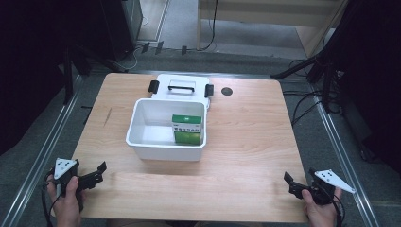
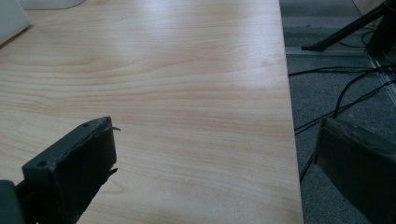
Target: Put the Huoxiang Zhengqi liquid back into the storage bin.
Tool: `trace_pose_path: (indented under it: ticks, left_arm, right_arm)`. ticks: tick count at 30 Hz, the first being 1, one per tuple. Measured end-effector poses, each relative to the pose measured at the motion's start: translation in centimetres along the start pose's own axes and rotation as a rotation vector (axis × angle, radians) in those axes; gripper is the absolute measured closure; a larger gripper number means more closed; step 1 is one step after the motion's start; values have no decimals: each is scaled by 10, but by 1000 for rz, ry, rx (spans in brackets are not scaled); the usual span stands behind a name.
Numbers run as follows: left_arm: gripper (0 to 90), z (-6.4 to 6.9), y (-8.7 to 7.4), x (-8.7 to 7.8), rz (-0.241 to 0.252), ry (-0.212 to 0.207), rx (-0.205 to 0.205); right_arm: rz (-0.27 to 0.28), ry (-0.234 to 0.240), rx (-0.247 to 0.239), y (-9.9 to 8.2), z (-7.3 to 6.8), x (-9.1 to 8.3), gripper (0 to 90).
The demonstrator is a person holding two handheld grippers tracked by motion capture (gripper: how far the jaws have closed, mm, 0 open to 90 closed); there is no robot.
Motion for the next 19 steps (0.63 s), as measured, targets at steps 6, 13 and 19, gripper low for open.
trace_pose_path:
  ticks: [6,13,19]
  left_arm:
    - [8,-1,0,0,-5,-5,-9]
    - [9,-2,1,0,-2,-6,-15]
    - [9,-2,1,0,1,-5,-15]
  right_arm:
    - [19,9,0,-3,0,-4,0]
    - [8,10,1,-3,-2,-2,0]
    - [18,18,11,-4,-1,-2,0]
Point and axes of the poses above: each handheld gripper's, and its own axes: x roughly forward along the jaws, y roughly out of its top, z roughly to its right, the point moved 1 cm from there along x, roughly forward along the jaws, and after that the axes turned 13 degrees about -x, right-handed, at the moved point
